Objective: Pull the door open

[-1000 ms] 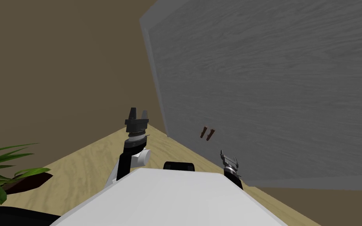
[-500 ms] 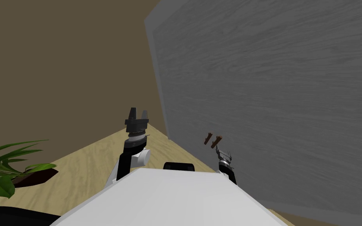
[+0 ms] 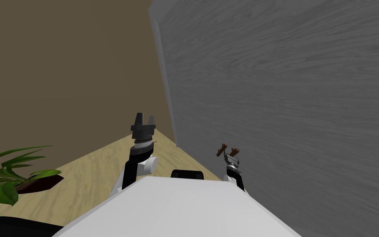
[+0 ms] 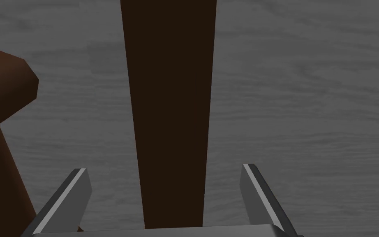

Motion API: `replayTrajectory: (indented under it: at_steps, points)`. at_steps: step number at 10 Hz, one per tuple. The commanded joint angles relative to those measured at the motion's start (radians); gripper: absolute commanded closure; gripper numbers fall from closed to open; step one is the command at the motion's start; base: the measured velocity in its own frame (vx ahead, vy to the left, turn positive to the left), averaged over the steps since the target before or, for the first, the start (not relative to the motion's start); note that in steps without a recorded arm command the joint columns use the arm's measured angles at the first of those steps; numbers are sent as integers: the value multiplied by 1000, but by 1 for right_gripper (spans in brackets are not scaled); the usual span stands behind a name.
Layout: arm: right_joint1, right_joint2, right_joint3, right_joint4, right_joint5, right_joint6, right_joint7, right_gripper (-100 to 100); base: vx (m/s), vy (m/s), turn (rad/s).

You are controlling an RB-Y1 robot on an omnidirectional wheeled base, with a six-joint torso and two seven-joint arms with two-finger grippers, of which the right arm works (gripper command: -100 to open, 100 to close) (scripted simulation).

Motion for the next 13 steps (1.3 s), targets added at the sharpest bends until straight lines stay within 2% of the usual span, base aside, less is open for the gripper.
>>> replayTrajectory:
  at_steps: [1, 6, 7, 13]
  points:
    - [2, 0, -1, -3, 0, 3, 2, 100, 0, 0, 0]
    - [2, 0, -1, -3, 0, 3, 2, 100, -5, 0, 0]
    - [24, -9, -17, 12, -5, 3, 1, 100, -125, -4, -59]
    - [54, -22, -39, 30, -12, 1, 0, 100, -103, 10, -37]
